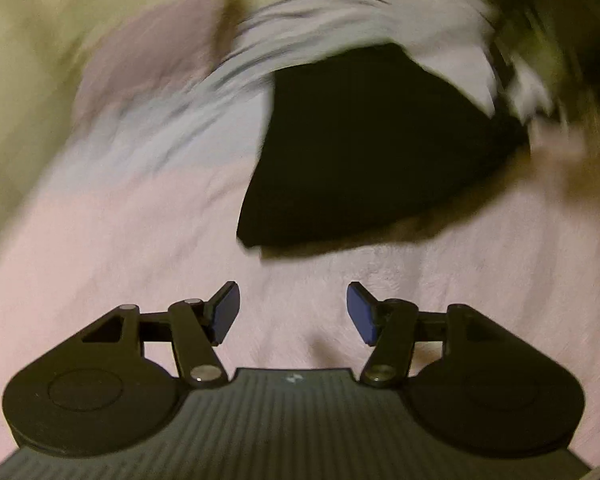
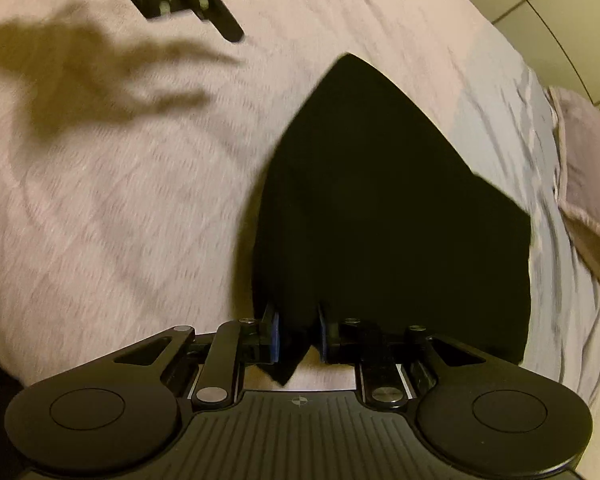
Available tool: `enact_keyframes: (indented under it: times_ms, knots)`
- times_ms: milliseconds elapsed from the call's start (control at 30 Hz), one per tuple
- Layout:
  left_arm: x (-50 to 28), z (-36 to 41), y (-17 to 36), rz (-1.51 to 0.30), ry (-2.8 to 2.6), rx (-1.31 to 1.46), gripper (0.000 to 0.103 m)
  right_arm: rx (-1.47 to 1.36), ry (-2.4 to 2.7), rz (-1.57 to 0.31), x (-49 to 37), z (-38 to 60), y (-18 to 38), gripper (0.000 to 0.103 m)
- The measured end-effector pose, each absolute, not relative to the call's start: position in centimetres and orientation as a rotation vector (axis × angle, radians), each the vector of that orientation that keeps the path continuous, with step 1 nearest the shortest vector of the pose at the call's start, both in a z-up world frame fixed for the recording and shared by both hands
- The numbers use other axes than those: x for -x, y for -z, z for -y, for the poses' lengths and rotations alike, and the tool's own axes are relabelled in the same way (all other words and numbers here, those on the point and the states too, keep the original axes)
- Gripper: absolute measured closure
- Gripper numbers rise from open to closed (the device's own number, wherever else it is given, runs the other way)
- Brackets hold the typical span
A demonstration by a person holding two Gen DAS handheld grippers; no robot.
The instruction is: Fold clothes
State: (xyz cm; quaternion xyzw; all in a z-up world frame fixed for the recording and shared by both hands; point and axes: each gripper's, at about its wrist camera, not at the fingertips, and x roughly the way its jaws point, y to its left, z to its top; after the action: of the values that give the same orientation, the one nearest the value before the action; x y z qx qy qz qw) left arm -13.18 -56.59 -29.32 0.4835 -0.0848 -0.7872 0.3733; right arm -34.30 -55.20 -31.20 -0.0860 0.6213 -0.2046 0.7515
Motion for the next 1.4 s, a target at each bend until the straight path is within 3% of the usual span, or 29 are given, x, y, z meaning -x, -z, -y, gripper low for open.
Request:
enact_keyframes:
  times_ms: [100, 200, 233, 267, 333, 467, 567, 633, 700, 767, 833, 1000, 1200, 1300, 1367, 1400]
  knots:
    - [15.5, 56.5, 32.2, 0.558, 2.046, -1.356, 0.039, 0.154, 0.466, -1.338, 35.9, 53.6, 30.7, 0.087]
    - [16.7, 57.8, 34.9, 0.739, 2.039, -1.443, 0.039, 0.140, 0.511, -1.276, 36.9, 51.6, 30.3, 0.084]
    - [16.9, 58.3, 35.5, 0.779, 2.036, -1.464, 0.039, 0.137, 0.535, -1.252, 37.0, 50.9, 30.0, 0.068]
    - [17.0, 58.8, 35.9, 0.822, 2.029, -1.473, 0.039, 0.136, 0.562, -1.223, 37.1, 50.4, 29.4, 0.042]
    - [17.2, 59.9, 36.7, 0.908, 2.012, -1.486, 0.039, 0.151, 0.597, -1.160, 36.3, 49.7, 29.4, 0.023]
    - [17.5, 62.1, 37.9, 1.058, 2.009, -1.556, 0.044, 0.130, 0.606, -1.118, 32.9, 50.2, 31.3, 0.023]
    - [17.5, 63.9, 38.7, 1.118, 2.031, -1.629, 0.061, 0.209, 0.611, -1.138, 30.4, 51.2, 34.0, 0.023]
    - [17.4, 64.5, 38.4, 1.063, 2.064, -1.652, 0.073, 0.258, 0.601, -1.207, 29.8, 52.3, 36.2, 0.026]
    - [17.5, 64.8, 37.6, 0.981, 2.102, -1.657, 0.086, 0.280, 0.597, -1.241, 31.1, 52.4, 36.2, 0.052]
    - [17.6, 64.5, 35.9, 0.929, 2.123, -1.615, 0.092, 0.283, 0.599, -1.249, 33.5, 51.9, 34.5, 0.088]
    - [17.9, 63.4, 33.6, 0.869, 2.163, -1.564, 0.093, 0.285, 0.602, -1.257, 35.9, 51.3, 32.9, 0.090]
    - [21.8, 57.3, 29.2, 0.745, 2.321, -1.472, 0.093, 0.292, 0.607, -1.277, 42.0, 49.9, 28.8, 0.089]
    - [27.7, 50.7, 29.6, 0.557, 2.407, -1.493, 0.089, 0.185, 0.702, -1.400, 47.3, 48.1, 28.1, 0.087]
    - [27.5, 49.5, 28.9, 0.458, 2.452, -1.503, 0.085, 0.015, 0.777, -1.386, 48.0, 47.2, 27.5, 0.072]
    - [26.1, 49.6, 28.0, 0.399, 2.478, -1.506, 0.078, -0.151, 0.869, -1.323, 48.8, 46.5, 26.5, 0.047]
    - [25.1, 50.0, 27.5, 0.373, 2.484, -1.505, 0.077, -0.239, 0.909, -1.286, 49.2, 46.5, 26.2, 0.044]
